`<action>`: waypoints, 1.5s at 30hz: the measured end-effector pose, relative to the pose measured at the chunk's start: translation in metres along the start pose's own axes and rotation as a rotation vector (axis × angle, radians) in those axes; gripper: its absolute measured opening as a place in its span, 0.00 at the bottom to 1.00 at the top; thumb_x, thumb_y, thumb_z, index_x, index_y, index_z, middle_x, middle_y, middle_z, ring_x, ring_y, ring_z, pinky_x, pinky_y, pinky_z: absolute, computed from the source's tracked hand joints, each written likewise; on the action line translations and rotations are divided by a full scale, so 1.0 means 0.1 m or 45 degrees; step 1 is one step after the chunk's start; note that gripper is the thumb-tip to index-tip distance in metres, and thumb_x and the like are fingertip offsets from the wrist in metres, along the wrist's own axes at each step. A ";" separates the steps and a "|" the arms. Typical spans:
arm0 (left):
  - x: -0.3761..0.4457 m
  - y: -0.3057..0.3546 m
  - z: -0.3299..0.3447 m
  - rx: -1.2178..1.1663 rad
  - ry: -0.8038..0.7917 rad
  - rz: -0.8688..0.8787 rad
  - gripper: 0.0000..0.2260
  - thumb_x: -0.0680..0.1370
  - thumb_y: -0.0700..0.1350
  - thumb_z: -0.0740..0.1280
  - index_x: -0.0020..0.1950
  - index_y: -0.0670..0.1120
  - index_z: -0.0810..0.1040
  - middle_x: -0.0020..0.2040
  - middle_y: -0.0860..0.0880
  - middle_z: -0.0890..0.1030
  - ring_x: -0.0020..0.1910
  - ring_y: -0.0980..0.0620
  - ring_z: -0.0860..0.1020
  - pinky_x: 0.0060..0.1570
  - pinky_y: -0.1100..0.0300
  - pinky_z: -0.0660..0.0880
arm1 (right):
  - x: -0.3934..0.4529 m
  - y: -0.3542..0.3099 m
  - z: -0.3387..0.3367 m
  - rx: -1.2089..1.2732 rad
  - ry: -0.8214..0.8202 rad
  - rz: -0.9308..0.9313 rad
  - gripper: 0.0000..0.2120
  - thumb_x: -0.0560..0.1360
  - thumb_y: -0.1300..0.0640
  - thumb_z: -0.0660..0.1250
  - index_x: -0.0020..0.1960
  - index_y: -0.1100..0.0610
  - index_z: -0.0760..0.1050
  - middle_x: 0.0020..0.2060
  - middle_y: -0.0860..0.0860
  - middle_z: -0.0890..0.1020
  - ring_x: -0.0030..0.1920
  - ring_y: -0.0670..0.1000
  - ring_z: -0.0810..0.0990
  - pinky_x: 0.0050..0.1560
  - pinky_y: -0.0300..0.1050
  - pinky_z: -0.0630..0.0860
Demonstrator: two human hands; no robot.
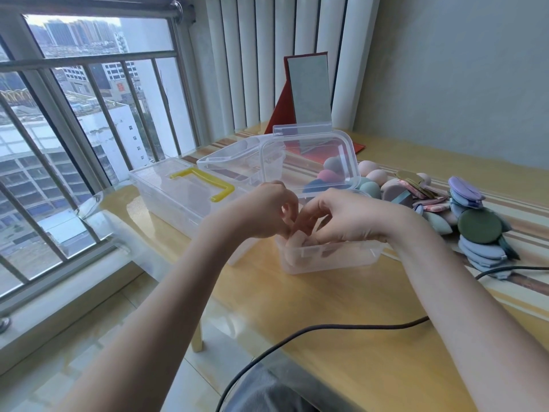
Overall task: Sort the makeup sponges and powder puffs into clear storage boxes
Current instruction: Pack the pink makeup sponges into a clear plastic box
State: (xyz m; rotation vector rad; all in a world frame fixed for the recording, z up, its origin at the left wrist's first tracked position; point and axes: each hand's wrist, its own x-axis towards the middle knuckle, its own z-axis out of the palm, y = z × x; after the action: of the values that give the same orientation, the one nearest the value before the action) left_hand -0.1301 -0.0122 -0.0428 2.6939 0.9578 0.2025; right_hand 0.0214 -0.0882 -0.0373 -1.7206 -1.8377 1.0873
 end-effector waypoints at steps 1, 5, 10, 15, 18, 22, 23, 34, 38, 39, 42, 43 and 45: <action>0.00 0.00 0.01 0.005 0.006 -0.001 0.07 0.71 0.44 0.73 0.46 0.50 0.78 0.53 0.49 0.74 0.51 0.51 0.73 0.53 0.59 0.72 | 0.02 0.00 0.03 0.000 0.004 0.015 0.14 0.71 0.68 0.70 0.43 0.48 0.81 0.46 0.54 0.83 0.37 0.42 0.81 0.35 0.35 0.79; 0.01 -0.01 0.03 0.030 0.003 0.001 0.10 0.72 0.42 0.71 0.52 0.47 0.79 0.54 0.48 0.73 0.53 0.50 0.73 0.53 0.58 0.72 | 0.09 0.02 0.16 0.046 0.061 0.054 0.12 0.69 0.70 0.70 0.41 0.53 0.82 0.42 0.50 0.83 0.41 0.47 0.82 0.40 0.44 0.83; 0.00 -0.04 -0.02 -0.045 -0.069 0.041 0.07 0.73 0.42 0.70 0.47 0.52 0.79 0.55 0.49 0.74 0.53 0.53 0.74 0.56 0.60 0.72 | 0.02 0.05 0.01 0.071 -0.040 0.041 0.14 0.71 0.68 0.71 0.47 0.49 0.85 0.42 0.46 0.86 0.41 0.39 0.83 0.38 0.33 0.78; 0.00 -0.04 -0.07 -0.181 -0.098 0.025 0.09 0.77 0.38 0.65 0.49 0.53 0.80 0.55 0.50 0.74 0.55 0.52 0.76 0.58 0.57 0.74 | -0.01 0.14 -0.18 0.286 0.164 0.051 0.12 0.72 0.69 0.72 0.52 0.58 0.81 0.43 0.56 0.86 0.44 0.52 0.86 0.44 0.44 0.83; 0.00 -0.03 -0.07 -0.233 0.009 -0.028 0.15 0.76 0.32 0.58 0.46 0.51 0.76 0.55 0.49 0.72 0.57 0.49 0.75 0.58 0.55 0.74 | 0.05 0.17 -0.15 0.278 0.248 0.133 0.12 0.72 0.69 0.71 0.54 0.59 0.79 0.44 0.59 0.85 0.42 0.52 0.86 0.43 0.45 0.83; -0.01 -0.05 -0.04 -0.248 0.090 -0.051 0.16 0.75 0.29 0.54 0.41 0.51 0.67 0.53 0.48 0.69 0.54 0.50 0.73 0.50 0.62 0.70 | 0.15 0.17 0.02 0.229 0.175 0.200 0.14 0.74 0.66 0.69 0.59 0.58 0.77 0.48 0.56 0.85 0.45 0.51 0.86 0.42 0.40 0.83; -0.01 -0.06 -0.03 -0.252 0.102 -0.052 0.17 0.74 0.28 0.54 0.41 0.51 0.66 0.53 0.49 0.69 0.53 0.50 0.73 0.49 0.62 0.69 | 0.16 0.17 0.06 0.184 0.146 0.182 0.14 0.75 0.65 0.69 0.59 0.57 0.78 0.47 0.54 0.86 0.47 0.50 0.85 0.44 0.38 0.82; 0.01 -0.10 0.01 -0.217 0.106 -0.015 0.18 0.70 0.26 0.55 0.42 0.50 0.67 0.50 0.50 0.69 0.53 0.50 0.74 0.47 0.62 0.73 | 0.12 0.20 0.03 0.148 -0.071 0.142 0.22 0.78 0.67 0.62 0.67 0.48 0.72 0.59 0.42 0.80 0.56 0.37 0.79 0.49 0.31 0.77; 0.00 -0.11 0.01 -0.184 0.114 0.001 0.15 0.71 0.27 0.58 0.46 0.46 0.69 0.51 0.48 0.70 0.51 0.49 0.73 0.49 0.61 0.73 | 0.10 0.19 0.05 0.156 -0.096 0.118 0.20 0.78 0.65 0.64 0.65 0.48 0.72 0.59 0.43 0.79 0.60 0.39 0.77 0.51 0.34 0.78; 0.00 -0.11 0.01 -0.170 0.111 0.005 0.15 0.71 0.27 0.58 0.46 0.46 0.69 0.52 0.48 0.70 0.51 0.49 0.73 0.49 0.61 0.73 | 0.11 0.18 0.06 0.149 -0.082 0.120 0.19 0.77 0.63 0.66 0.65 0.49 0.72 0.59 0.43 0.79 0.59 0.38 0.77 0.52 0.36 0.78; 0.00 -0.11 0.03 -0.167 0.115 0.010 0.15 0.70 0.26 0.57 0.46 0.46 0.69 0.51 0.49 0.70 0.52 0.49 0.72 0.48 0.63 0.71 | 0.14 0.16 0.08 0.167 0.010 0.172 0.15 0.78 0.62 0.65 0.63 0.52 0.73 0.56 0.47 0.81 0.56 0.44 0.81 0.54 0.44 0.80; 0.00 -0.11 0.03 -0.179 0.121 0.008 0.15 0.70 0.26 0.57 0.46 0.46 0.69 0.51 0.49 0.70 0.52 0.49 0.72 0.49 0.62 0.72 | 0.15 0.16 0.09 0.197 0.044 0.185 0.14 0.79 0.63 0.63 0.63 0.54 0.74 0.55 0.49 0.82 0.54 0.47 0.82 0.54 0.46 0.80; 0.00 -0.13 0.02 -0.198 0.124 0.006 0.16 0.70 0.26 0.58 0.47 0.46 0.69 0.52 0.49 0.71 0.52 0.49 0.73 0.53 0.57 0.75 | 0.16 0.15 0.11 0.225 0.088 0.196 0.12 0.80 0.64 0.60 0.62 0.57 0.74 0.54 0.52 0.82 0.52 0.50 0.83 0.52 0.46 0.81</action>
State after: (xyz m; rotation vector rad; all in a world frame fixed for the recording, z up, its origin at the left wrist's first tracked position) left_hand -0.1376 -0.0034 -0.0485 2.5642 0.9228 0.3956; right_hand 0.0203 -0.0762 -0.0584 -1.7937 -1.5395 1.1956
